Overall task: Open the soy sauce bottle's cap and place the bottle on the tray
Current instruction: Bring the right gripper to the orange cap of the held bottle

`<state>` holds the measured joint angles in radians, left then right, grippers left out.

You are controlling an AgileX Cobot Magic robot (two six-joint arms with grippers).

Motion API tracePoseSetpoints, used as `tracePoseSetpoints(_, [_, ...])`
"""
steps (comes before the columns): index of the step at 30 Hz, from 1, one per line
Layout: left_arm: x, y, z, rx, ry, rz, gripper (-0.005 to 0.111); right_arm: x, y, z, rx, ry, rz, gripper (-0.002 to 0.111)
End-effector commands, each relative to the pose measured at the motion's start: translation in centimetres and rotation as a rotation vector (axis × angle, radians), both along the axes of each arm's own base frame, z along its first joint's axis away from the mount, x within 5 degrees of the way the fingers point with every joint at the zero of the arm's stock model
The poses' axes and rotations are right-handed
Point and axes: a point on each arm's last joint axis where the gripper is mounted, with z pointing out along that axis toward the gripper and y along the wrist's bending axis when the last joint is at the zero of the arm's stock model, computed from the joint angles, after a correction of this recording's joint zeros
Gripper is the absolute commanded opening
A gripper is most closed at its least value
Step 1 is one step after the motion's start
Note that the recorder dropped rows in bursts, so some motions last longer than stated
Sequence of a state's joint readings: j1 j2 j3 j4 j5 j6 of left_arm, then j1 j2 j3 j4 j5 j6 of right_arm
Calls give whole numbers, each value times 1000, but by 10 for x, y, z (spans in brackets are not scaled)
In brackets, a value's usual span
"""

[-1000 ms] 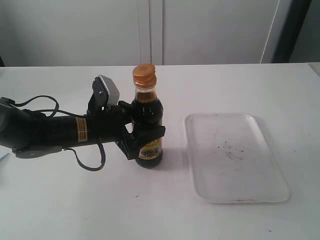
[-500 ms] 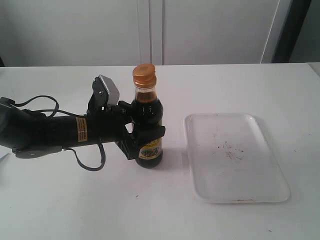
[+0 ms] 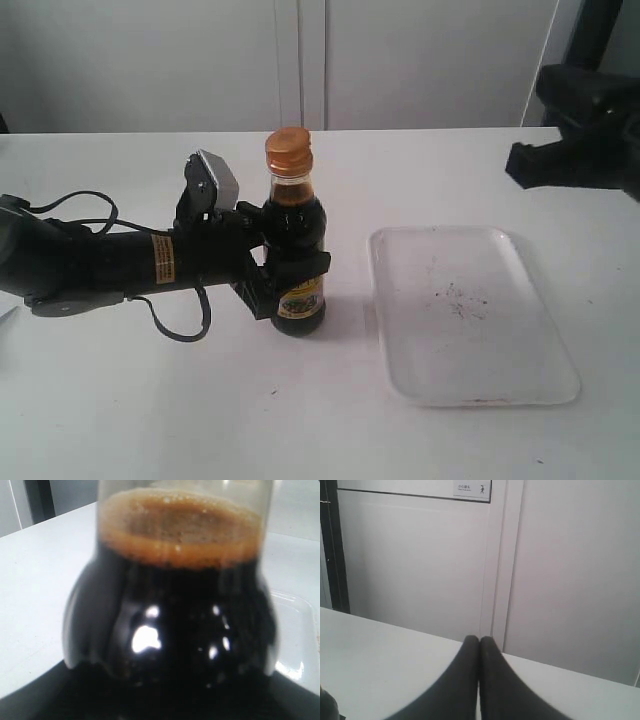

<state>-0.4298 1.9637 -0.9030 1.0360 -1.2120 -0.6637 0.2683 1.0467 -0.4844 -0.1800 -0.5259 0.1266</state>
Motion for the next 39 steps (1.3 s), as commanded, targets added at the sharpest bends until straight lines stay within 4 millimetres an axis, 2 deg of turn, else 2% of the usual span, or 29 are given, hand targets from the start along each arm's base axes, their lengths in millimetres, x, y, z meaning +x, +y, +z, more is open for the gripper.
tracePoseSetpoints(1, [0,-2,2,-13,-5,-5,0,0,11,-16,0,-29,-7,0])
tracePoseSetpoints(7, [0,-2,2,-13,-5,-5,0,-2,23,-39,-50,-85,9,0])
tracePoseSetpoints(12, [0,-2,2,-13,-5,-5,0,3,39,-55,-174,-103,16,0])
tracePoseSetpoints(17, [0,-2,2,-13,-5,-5,0,12,57,-64,-392,-134,-3,0])
tracePoseSetpoints(20, [0,-2,2,-13,-5,-5,0,18,66,-66,-474,-134,-46,0])
tracePoseSetpoints(25, [0,-2,2,-13,-5,-5,0,23,82,-62,-573,-194,-12,0])
tracePoseSetpoints(32, [0,-2,2,-13,-5,-5,0,32,105,-67,-892,-310,29,0])
tracePoseSetpoints(39, [0,-2,2,-13,-5,-5,0,41,120,-62,-871,-311,35,0])
